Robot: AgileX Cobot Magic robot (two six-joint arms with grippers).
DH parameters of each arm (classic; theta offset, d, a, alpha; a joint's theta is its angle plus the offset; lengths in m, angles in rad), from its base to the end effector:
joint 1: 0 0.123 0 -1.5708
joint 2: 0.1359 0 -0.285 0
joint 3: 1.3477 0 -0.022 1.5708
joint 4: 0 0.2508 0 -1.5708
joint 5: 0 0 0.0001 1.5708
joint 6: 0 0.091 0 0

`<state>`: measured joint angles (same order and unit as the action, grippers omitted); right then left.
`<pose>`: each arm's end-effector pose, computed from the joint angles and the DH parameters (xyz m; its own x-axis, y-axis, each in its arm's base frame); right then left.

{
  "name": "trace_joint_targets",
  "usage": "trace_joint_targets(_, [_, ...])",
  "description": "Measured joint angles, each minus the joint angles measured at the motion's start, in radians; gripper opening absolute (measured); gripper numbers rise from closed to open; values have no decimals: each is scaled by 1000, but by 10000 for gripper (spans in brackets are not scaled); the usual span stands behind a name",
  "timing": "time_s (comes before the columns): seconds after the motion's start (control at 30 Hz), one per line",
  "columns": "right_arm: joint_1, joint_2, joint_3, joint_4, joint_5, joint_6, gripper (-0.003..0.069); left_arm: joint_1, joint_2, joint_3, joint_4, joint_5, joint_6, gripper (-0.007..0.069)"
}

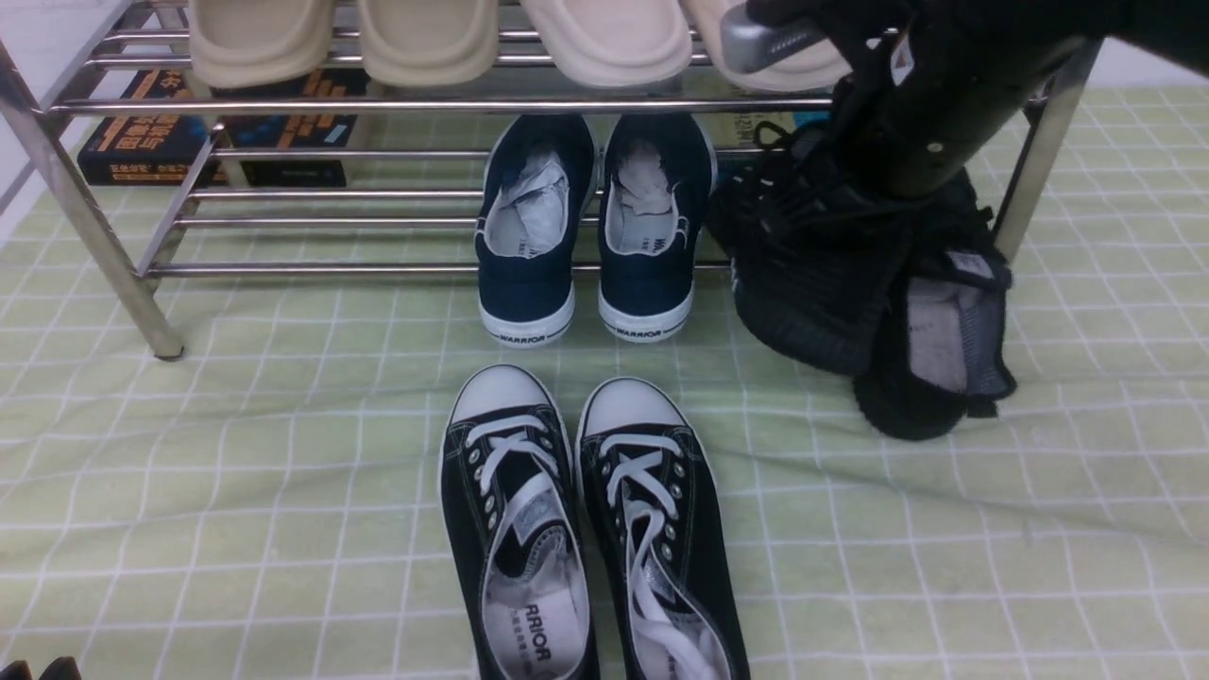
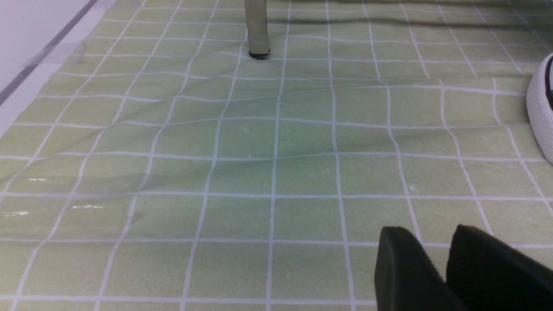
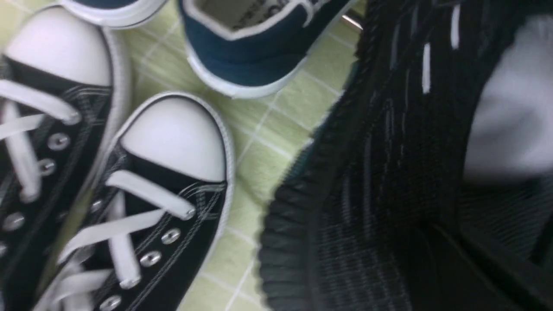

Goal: Take the shoes off the shelf with your hand from the green coffee tablecloth.

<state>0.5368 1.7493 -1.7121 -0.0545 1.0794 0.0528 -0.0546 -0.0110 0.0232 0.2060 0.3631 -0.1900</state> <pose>0.3325 0.1928 0.3506 -0.7492 -0.4144 -0.5168 -0.4694 0.8826 -0.0272 0.0531 0.0037 0.1740 -0.2770 0.0180 -0.9607 -0.0145 0.9996 0.0229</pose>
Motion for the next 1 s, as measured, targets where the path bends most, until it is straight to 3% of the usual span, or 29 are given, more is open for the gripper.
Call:
trace_joint_targets(0.3, [2, -38, 0, 13, 111, -6, 6, 0, 0, 0, 0, 0, 0, 195])
trace_joint_targets(0.67, [40, -147, 27, 183, 184, -92, 10, 0, 0, 0, 0, 0, 0, 195])
trace_joint_targets(0.87, [145, -146, 90, 136, 183, -96, 10, 0, 0, 0, 0, 0, 0, 195])
trace_joint_targets(1.0, [191, -146, 96, 23, 183, -97, 10, 0, 0, 0, 0, 0, 0, 195])
